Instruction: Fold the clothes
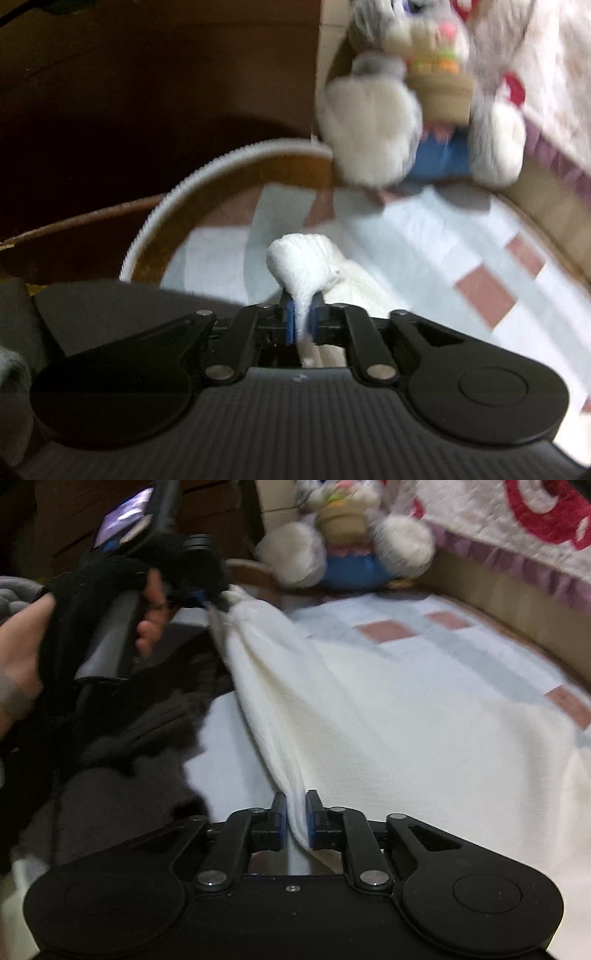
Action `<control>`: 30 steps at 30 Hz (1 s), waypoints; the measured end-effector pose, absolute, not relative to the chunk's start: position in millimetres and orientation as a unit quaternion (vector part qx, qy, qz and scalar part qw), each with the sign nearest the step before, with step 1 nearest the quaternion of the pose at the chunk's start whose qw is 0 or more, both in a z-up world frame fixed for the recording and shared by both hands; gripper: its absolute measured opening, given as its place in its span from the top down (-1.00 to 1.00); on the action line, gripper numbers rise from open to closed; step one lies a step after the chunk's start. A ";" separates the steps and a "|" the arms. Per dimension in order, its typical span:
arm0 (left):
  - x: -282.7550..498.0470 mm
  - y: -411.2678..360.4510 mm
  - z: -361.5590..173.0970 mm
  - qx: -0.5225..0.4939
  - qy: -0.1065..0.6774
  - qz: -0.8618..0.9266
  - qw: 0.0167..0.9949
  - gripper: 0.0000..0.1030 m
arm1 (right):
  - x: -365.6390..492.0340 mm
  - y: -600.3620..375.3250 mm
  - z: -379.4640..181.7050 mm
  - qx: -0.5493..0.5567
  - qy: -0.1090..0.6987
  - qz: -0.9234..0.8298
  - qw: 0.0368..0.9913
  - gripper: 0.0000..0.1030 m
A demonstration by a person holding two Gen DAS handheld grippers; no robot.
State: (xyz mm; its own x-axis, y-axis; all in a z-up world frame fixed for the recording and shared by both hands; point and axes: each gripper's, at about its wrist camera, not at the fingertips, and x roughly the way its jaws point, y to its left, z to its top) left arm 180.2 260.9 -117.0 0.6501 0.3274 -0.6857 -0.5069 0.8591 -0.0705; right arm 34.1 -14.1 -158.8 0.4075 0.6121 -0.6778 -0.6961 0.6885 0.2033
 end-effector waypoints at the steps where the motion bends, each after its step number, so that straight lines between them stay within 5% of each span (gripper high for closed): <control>1: 181.1 259.4 -116.9 -0.125 0.353 0.232 0.898 0.62 | 35.8 -16.5 -152.8 -0.044 0.388 0.417 0.821 0.50; 6: 179.1 246.3 -101.4 -0.113 0.340 0.198 0.912 -0.01 | 43.5 -38.7 -99.1 -0.061 0.442 0.479 0.756 0.31; 14: 167.5 194.6 -64.5 -0.099 0.323 0.089 0.937 -0.07 | 23.5 -158.6 -26.9 -0.226 0.542 0.294 0.754 0.31; 21: 147.6 92.3 -44.7 -0.046 0.312 -0.123 0.941 -0.22 | 12.4 -313.7 -24.5 -0.206 0.484 0.125 0.841 0.32; 22: 143.4 73.5 -47.4 -0.030 0.316 -0.151 0.936 -0.22 | 14.5 -333.5 -27.3 -0.201 0.482 0.108 0.846 0.38; 24: 136.0 34.6 -56.6 0.010 0.327 -0.209 0.921 -0.22 | 18.6 -373.1 -32.9 -0.191 0.476 0.072 0.855 0.99; 28: 121.6 -36.8 -70.3 0.101 0.338 -0.285 0.891 -0.22 | 27.0 -424.3 -46.8 -0.151 0.450 0.058 0.878 0.98; 30: 123.1 -66.2 -75.2 0.124 0.340 -0.319 0.876 -0.22 | 38.4 -439.7 -63.3 -0.144 0.440 0.052 0.885 0.82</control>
